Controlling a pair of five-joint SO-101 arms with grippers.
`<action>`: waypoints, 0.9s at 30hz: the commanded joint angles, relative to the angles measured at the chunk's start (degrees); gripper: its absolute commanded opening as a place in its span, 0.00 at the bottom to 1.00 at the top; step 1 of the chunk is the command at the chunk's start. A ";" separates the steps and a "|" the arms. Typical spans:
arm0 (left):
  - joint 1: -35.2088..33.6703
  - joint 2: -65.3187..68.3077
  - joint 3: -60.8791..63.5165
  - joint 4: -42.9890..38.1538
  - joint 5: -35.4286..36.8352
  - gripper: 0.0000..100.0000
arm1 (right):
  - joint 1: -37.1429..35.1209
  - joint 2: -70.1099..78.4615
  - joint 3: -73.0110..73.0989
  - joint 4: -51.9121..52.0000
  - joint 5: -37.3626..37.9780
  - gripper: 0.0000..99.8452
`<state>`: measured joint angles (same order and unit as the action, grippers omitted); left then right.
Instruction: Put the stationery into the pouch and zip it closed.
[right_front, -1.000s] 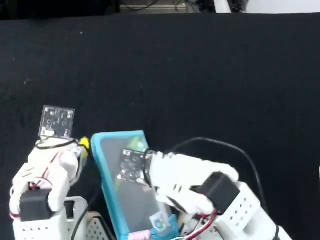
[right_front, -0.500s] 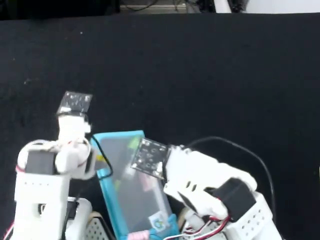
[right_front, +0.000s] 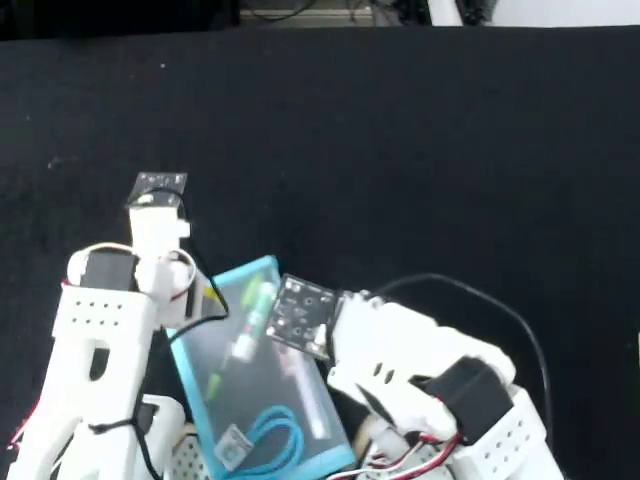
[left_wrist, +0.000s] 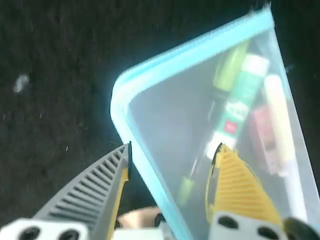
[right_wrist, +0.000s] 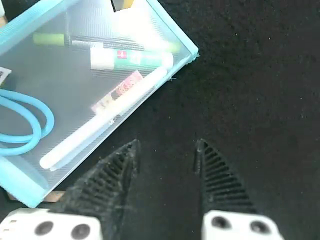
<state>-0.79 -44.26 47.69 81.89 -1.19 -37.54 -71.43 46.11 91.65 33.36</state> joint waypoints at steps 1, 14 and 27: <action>2.68 0.88 1.27 -2.99 -10.46 0.28 | 0.44 -0.48 -2.07 -0.09 0.35 0.17; 9.54 0.44 4.97 1.85 -41.23 0.27 | 0.70 -0.48 -2.07 -0.09 0.35 0.17; 8.75 1.05 17.27 -13.45 -42.90 0.27 | 0.44 -0.48 -2.07 0.88 0.35 0.17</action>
<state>7.21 -43.21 62.20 75.47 -45.41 -37.36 -71.43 46.11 92.35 33.36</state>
